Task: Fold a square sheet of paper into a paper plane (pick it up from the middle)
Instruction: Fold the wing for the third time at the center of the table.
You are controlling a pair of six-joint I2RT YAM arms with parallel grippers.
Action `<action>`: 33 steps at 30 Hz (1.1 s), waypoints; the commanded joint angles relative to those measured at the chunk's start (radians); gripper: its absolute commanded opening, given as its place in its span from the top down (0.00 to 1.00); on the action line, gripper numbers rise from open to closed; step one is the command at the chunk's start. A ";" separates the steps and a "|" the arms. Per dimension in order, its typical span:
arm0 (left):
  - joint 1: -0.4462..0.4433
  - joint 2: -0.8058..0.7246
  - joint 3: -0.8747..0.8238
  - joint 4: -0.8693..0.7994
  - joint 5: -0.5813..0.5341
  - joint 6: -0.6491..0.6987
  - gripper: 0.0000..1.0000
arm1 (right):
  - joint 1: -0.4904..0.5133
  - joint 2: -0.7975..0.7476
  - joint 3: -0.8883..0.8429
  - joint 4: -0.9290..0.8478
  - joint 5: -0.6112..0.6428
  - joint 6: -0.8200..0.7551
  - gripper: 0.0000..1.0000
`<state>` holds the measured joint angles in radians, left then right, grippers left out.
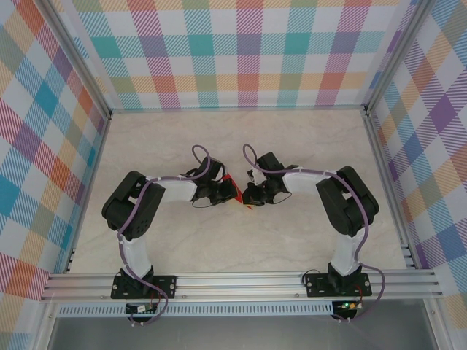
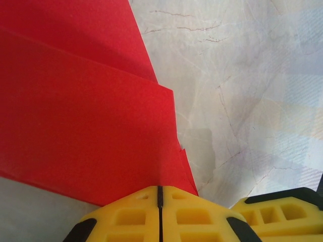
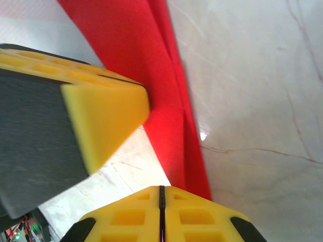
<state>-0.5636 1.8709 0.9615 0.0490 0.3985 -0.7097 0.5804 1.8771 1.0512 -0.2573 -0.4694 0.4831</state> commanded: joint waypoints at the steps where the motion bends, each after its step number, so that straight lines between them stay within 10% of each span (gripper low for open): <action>1: -0.005 0.042 0.003 -0.093 -0.079 0.009 0.93 | 0.000 0.015 0.024 -0.064 0.023 -0.028 0.91; 33: -0.005 0.054 0.032 -0.150 -0.109 0.006 0.94 | 0.000 0.052 0.061 -0.155 0.109 -0.065 0.92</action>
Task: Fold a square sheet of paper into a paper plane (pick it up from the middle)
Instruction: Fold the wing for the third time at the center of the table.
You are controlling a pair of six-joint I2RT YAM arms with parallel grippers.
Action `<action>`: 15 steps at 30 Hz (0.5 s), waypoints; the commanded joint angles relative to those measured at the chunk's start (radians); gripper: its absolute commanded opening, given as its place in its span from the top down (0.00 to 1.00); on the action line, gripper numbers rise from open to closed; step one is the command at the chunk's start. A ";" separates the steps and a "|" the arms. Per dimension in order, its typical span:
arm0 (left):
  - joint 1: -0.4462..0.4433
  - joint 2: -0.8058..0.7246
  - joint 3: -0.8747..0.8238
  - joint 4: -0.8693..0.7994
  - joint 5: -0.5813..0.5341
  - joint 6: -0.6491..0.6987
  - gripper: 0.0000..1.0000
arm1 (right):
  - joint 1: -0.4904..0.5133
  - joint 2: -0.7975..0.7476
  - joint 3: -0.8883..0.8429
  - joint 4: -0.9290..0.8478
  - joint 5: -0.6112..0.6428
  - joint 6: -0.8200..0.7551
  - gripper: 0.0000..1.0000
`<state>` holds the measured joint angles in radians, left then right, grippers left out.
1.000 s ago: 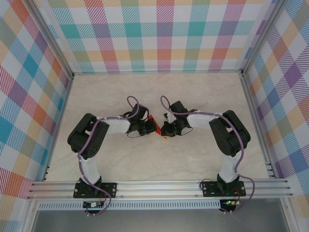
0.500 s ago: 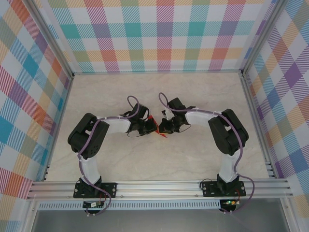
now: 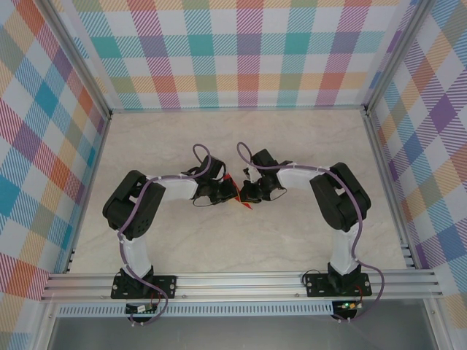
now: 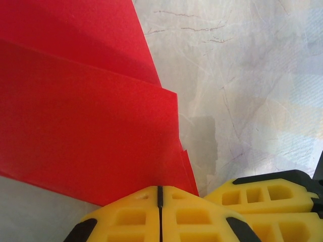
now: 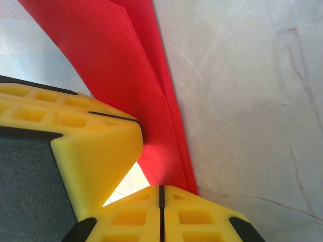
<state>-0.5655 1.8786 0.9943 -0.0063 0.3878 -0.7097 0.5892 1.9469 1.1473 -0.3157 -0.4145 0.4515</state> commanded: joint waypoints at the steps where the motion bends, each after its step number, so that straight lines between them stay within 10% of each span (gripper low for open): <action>1: -0.004 0.046 0.000 -0.099 -0.101 0.007 0.94 | -0.011 -0.023 -0.036 -0.100 0.057 -0.036 0.92; 15: -0.004 0.053 0.004 -0.100 -0.094 0.006 0.94 | 0.014 -0.078 -0.049 -0.075 -0.064 -0.066 0.92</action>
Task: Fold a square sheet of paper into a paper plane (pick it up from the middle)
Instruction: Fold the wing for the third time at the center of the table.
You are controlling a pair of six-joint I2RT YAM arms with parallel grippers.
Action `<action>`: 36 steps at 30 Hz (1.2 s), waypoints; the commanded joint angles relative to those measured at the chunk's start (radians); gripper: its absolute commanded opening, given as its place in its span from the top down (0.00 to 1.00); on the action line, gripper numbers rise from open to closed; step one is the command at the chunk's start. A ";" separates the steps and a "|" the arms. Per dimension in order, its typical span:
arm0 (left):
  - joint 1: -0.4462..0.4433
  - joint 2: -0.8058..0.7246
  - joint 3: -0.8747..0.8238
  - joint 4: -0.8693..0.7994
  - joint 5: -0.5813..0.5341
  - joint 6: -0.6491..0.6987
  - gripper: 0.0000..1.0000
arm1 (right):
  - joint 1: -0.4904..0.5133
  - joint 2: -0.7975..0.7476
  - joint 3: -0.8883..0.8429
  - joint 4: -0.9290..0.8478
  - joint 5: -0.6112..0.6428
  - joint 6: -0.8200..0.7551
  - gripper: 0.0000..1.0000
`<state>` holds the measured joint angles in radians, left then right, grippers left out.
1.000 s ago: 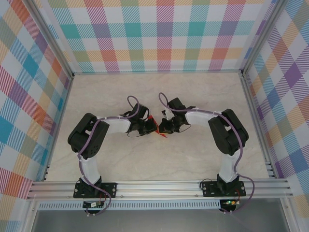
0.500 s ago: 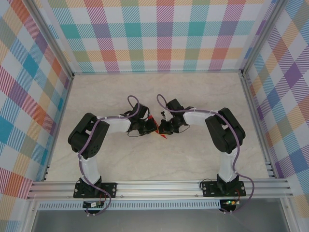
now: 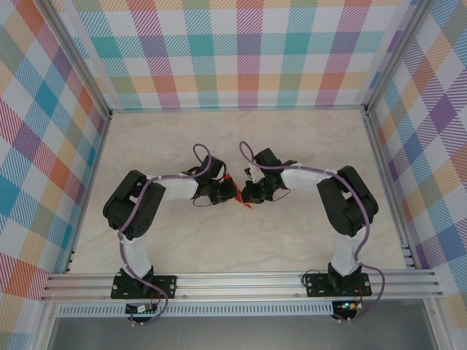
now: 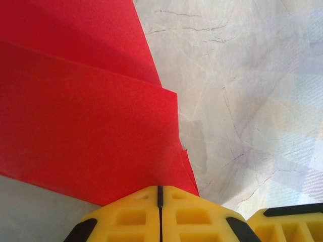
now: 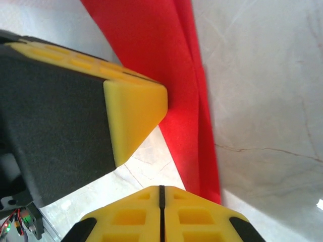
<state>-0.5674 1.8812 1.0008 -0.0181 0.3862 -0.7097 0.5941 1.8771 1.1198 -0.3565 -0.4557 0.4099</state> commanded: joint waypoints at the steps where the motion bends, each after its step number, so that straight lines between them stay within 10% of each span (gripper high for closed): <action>1: -0.002 0.051 -0.003 -0.088 -0.093 0.006 0.94 | 0.009 -0.003 -0.023 -0.041 -0.007 -0.025 0.92; 36: -0.002 0.062 0.018 -0.120 -0.109 0.011 0.94 | -0.028 0.026 -0.033 0.013 -0.043 0.008 0.92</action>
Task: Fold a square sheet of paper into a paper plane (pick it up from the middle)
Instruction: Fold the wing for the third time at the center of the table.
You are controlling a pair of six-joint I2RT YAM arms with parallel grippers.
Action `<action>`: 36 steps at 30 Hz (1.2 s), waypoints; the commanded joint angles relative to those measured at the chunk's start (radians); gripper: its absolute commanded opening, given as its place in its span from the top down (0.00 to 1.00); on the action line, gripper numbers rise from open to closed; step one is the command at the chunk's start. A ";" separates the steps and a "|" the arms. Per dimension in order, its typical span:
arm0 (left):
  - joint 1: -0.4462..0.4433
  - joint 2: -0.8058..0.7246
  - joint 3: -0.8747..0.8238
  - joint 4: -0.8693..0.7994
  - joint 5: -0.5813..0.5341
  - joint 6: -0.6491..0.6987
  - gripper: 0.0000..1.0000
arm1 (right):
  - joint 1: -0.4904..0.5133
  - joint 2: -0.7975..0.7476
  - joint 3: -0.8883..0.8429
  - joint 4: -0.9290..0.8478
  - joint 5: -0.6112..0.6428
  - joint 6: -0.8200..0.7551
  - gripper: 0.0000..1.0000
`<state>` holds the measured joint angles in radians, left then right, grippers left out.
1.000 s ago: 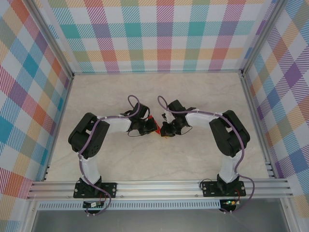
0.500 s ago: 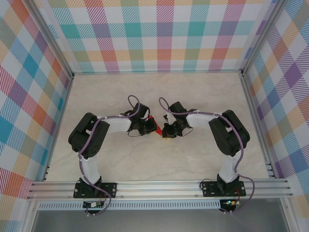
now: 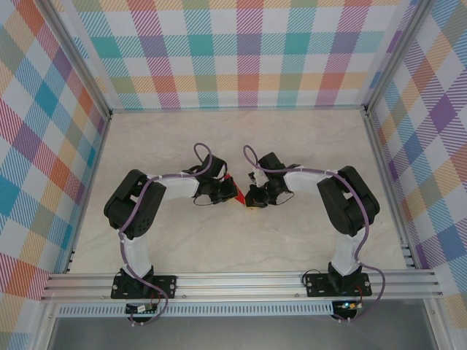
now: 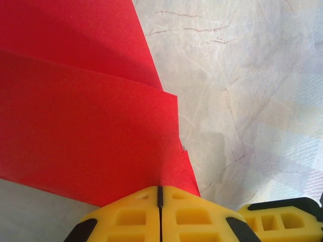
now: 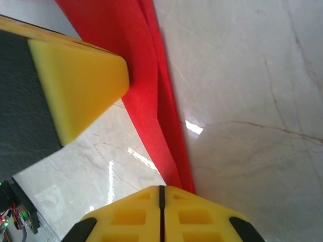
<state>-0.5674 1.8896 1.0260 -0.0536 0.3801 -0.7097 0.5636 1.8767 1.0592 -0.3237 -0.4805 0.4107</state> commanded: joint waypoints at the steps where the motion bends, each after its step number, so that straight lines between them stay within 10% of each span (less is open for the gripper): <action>1: -0.002 0.053 -0.006 -0.084 -0.101 0.010 0.94 | 0.002 0.031 0.023 -0.019 -0.010 0.008 0.93; 36: -0.061 -0.051 -0.136 0.266 0.110 0.024 0.89 | -0.030 0.073 -0.082 0.033 -0.001 0.057 0.96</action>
<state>-0.6178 1.8149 0.8856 0.1860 0.4740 -0.6876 0.5365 1.8957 1.0103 -0.2398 -0.5438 0.4603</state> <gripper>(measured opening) 0.110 0.045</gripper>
